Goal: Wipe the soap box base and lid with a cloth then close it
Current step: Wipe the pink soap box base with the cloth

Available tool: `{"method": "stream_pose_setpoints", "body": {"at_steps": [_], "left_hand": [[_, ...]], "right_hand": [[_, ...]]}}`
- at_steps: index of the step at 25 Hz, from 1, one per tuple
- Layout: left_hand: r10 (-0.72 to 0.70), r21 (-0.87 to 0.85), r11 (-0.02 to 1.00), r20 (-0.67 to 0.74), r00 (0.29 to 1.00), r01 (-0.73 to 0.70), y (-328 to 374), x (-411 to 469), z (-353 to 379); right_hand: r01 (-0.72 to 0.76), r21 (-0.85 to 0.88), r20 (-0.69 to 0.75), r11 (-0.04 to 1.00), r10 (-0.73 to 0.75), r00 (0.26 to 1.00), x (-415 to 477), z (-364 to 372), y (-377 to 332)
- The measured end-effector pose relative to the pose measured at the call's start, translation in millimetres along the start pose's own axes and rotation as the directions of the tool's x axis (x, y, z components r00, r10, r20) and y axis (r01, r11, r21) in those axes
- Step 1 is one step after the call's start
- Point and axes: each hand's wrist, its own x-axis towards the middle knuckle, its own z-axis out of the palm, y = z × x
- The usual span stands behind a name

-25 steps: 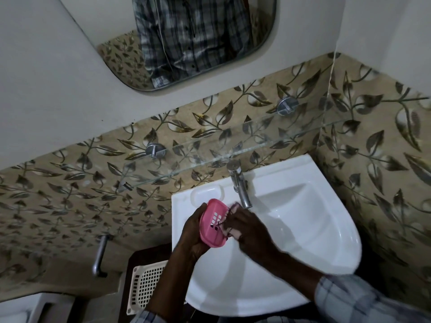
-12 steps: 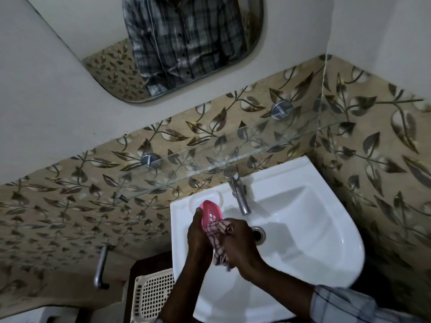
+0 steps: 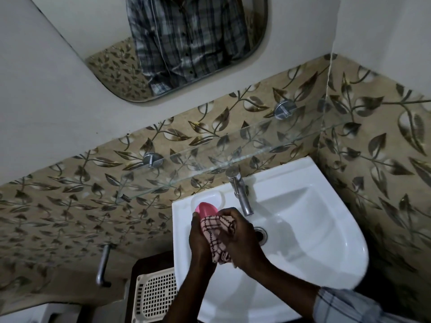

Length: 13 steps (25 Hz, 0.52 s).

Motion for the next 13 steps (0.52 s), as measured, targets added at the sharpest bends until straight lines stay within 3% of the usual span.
{"method": "stream_pose_setpoints", "body": {"at_steps": [2, 4, 6, 8, 10, 11, 13], "left_hand": [[0.008, 0.006, 1.000, -0.065, 0.998, -0.008, 8, 3, -12], [0.068, 0.049, 0.997, -0.144, 0.987, -0.062, 5, 4, -19], [0.117, 0.081, 0.991, -0.155, 0.981, -0.105, -6, 2, -19], [0.095, 0.017, 0.995, -0.070, 0.993, -0.094, -12, -6, -17], [0.102, 0.031, 0.994, 0.003, 0.995, -0.102, -8, -10, -20], [0.132, 0.102, 0.986, -0.010, 0.991, -0.130, -4, -8, -23], [0.220, 0.210, 0.956, -0.040, 0.975, -0.207, 0, -5, -26]], "right_hand": [[0.115, -0.174, 0.239, 0.978, -0.071, 0.968, -7, -17, 3], [0.173, -0.347, 0.409, 0.922, -0.017, 0.912, -8, -31, 9], [0.120, -0.322, 0.290, 0.939, -0.023, 0.957, -11, -20, 7], [-0.081, -0.030, 0.135, 0.996, 0.084, 0.987, 1, -6, -3], [-0.293, 0.242, 0.122, 0.925, 0.270, 0.955, 9, -1, -7], [-0.317, 0.226, 0.092, 0.921, 0.303, 0.948, 9, -2, -8], [-0.259, -0.065, 0.045, 0.964, 0.262, 0.964, 4, -6, -8]]}}
